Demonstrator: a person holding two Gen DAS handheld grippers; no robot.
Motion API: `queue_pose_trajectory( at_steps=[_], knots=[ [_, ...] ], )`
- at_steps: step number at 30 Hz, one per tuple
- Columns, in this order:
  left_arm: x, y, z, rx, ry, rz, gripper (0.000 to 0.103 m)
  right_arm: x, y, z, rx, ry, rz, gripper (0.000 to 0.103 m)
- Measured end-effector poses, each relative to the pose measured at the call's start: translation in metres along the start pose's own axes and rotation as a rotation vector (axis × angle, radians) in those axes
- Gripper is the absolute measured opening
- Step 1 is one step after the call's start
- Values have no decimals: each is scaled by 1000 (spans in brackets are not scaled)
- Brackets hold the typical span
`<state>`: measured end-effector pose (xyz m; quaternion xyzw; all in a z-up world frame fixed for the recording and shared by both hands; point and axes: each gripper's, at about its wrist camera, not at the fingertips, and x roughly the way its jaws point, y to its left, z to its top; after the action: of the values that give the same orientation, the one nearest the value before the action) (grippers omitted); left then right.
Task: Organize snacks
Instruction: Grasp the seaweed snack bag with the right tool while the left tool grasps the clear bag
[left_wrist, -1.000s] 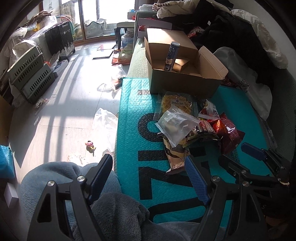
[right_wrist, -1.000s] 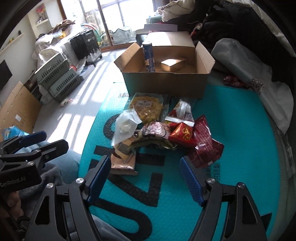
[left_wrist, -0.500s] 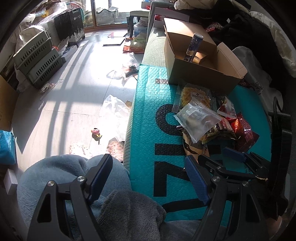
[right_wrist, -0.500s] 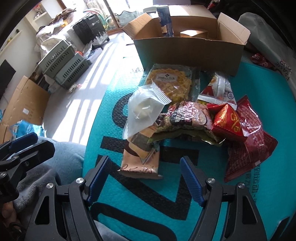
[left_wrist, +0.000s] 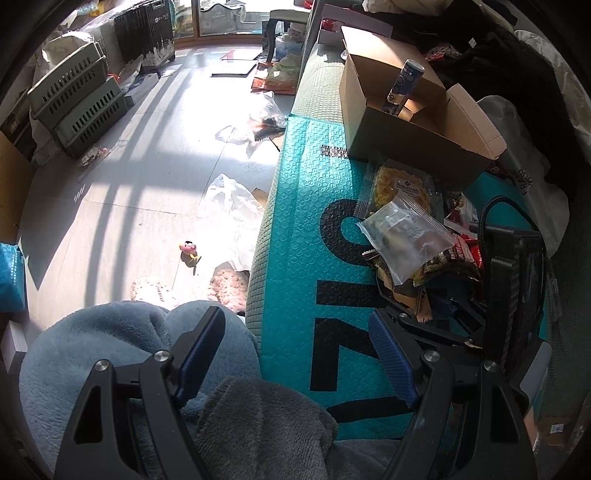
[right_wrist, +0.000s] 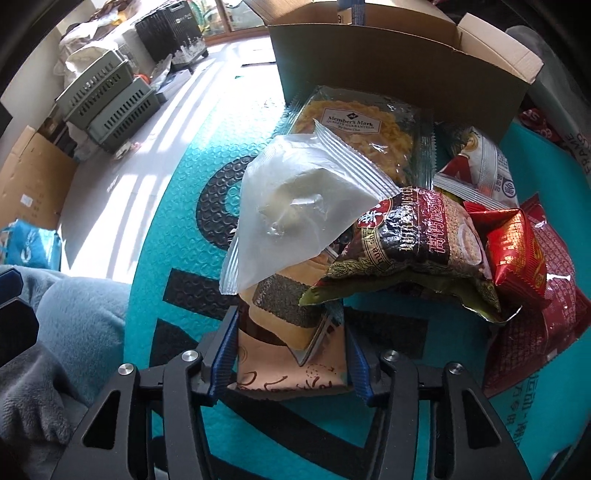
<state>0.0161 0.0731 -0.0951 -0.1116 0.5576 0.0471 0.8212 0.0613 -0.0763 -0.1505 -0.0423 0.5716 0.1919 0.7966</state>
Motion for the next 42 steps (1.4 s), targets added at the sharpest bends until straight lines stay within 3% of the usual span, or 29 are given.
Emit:
queue_pose_trajectory(
  at_steps=[9, 16, 22, 33, 42],
  knots=[
    [-9, -4, -1, 7, -24, -13, 80, -24, -17, -20, 18, 42, 83, 49],
    [-14, -25, 3, 47, -50, -41, 80, -61, -33, -49, 20, 33, 82, 49],
    [-4, -49, 16, 73, -51, -123, 80, -90, -42, -56, 38, -14, 81, 49],
    [57, -75, 46, 59, 65, -186, 80, -92, -62, -30, 80, -83, 4, 49],
    [104, -82, 51, 75, 161, -143, 80, -81, -81, -8, 105, -111, -50, 49]
  ],
)
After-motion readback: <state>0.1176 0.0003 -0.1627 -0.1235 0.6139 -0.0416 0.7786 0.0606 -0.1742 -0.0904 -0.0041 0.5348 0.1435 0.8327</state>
